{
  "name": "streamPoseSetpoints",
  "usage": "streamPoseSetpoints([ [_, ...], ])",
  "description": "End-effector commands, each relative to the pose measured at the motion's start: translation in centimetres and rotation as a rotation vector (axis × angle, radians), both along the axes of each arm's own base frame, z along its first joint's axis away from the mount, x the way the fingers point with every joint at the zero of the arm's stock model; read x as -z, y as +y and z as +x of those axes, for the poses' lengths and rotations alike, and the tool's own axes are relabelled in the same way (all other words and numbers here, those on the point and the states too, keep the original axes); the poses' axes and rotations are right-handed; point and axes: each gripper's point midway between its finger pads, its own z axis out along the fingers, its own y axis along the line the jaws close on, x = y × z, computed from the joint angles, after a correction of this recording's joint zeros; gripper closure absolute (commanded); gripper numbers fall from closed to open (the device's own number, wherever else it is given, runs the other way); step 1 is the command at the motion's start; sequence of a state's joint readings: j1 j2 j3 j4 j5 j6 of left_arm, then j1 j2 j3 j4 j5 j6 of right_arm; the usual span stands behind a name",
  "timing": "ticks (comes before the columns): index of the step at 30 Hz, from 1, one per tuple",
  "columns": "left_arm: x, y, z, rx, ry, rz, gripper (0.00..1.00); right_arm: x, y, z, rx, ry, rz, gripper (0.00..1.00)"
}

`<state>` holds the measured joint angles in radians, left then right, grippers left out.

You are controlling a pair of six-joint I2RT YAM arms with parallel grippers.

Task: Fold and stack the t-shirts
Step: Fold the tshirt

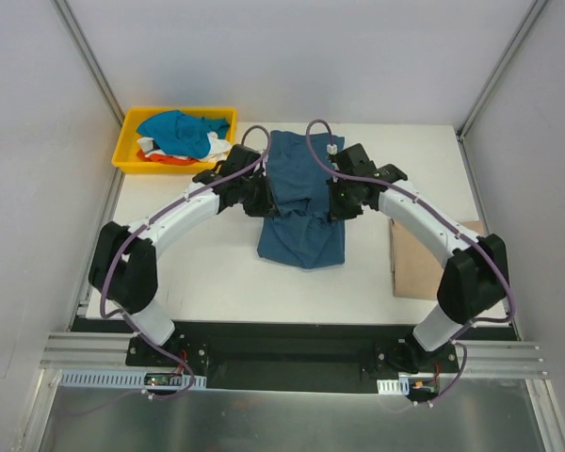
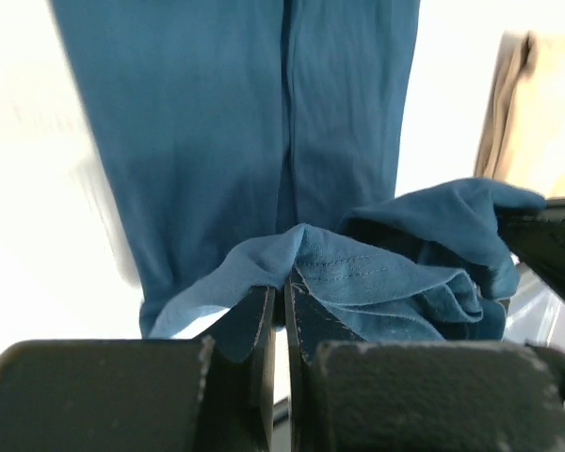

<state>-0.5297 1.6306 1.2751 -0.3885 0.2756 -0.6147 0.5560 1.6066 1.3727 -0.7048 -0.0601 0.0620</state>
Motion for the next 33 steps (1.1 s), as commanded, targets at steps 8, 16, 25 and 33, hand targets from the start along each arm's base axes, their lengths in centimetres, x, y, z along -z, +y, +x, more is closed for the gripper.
streamPoseSetpoints([
  [8,0.4,-0.9,8.2,0.035,-0.04,-0.038,1.0,1.2,-1.4,7.4,0.031,0.008,0.001,0.99],
  [16,2.9,-1.0,11.1,0.035,-0.019,-0.029,0.98,2.7,-1.7,11.6,0.046,0.011,0.024,0.99],
  [25,4.0,-1.1,12.9,0.05,-0.002,-0.057,0.6,4.4,-1.2,13.3,0.022,0.052,0.089,0.74],
  [33,1.0,0.5,9.7,0.028,-0.029,-0.053,0.01,1.7,-2.0,10.6,0.061,0.038,0.137,0.03],
])
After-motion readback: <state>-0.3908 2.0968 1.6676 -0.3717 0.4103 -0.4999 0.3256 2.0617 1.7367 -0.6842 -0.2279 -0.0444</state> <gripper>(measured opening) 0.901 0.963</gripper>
